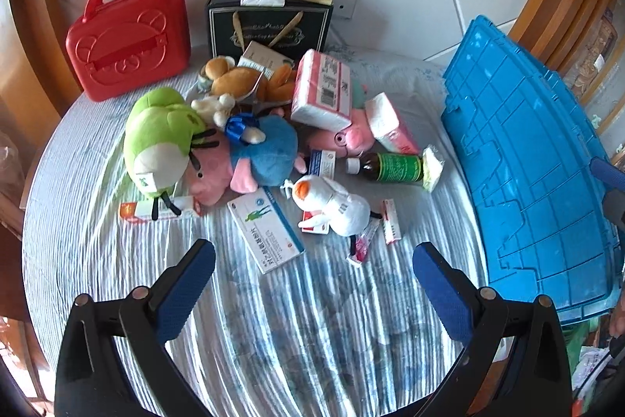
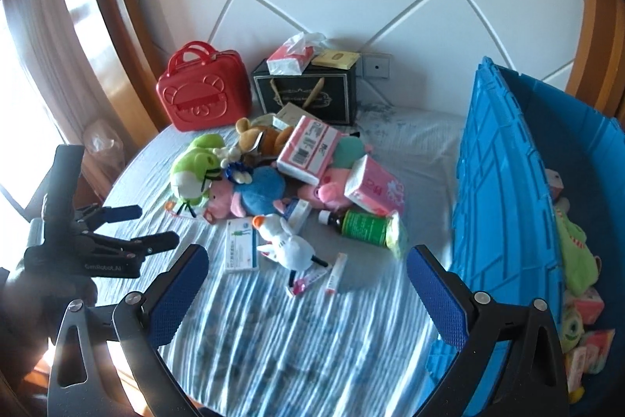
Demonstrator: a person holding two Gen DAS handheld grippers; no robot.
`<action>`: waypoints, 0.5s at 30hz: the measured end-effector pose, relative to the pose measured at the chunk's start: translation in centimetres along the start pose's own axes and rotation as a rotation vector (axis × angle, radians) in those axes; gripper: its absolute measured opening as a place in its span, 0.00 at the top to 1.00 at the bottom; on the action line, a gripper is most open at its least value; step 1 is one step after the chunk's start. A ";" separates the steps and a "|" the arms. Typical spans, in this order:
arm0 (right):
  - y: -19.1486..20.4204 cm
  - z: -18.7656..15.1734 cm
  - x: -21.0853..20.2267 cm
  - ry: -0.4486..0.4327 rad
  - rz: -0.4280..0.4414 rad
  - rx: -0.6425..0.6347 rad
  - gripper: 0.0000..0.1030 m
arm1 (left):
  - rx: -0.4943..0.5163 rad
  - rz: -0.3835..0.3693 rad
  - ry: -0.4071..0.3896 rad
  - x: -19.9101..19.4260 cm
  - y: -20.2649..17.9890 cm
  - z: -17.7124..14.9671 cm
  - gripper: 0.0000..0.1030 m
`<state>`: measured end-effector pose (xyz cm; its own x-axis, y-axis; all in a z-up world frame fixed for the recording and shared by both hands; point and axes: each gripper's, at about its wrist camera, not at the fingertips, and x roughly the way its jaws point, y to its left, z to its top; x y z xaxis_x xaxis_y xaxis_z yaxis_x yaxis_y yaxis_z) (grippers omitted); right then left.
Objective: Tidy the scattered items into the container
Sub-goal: 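Move both tools back to the remaining items on the bed, then grasp the white paracetamol box with the left tool while the right tool grasps the white duck plush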
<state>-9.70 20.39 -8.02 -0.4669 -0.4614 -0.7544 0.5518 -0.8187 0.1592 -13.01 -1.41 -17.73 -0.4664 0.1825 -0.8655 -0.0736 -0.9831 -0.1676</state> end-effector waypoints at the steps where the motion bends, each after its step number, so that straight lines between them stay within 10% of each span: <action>1: 0.3 -0.1 0.9 0.008 -0.001 -0.002 0.00 | -0.007 0.008 0.016 1.1 0.4 -0.4 0.00; 15: 1.4 -3.4 19.8 0.199 -0.070 -0.011 0.00 | -0.107 0.072 0.142 17.5 4.1 -3.5 0.00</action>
<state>-15.82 11.33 -24.93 -0.3593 -0.3257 -0.8745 0.5306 -0.8422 0.0957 -18.43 -2.23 -35.23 -0.3374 0.1191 -0.9338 0.0531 -0.9880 -0.1452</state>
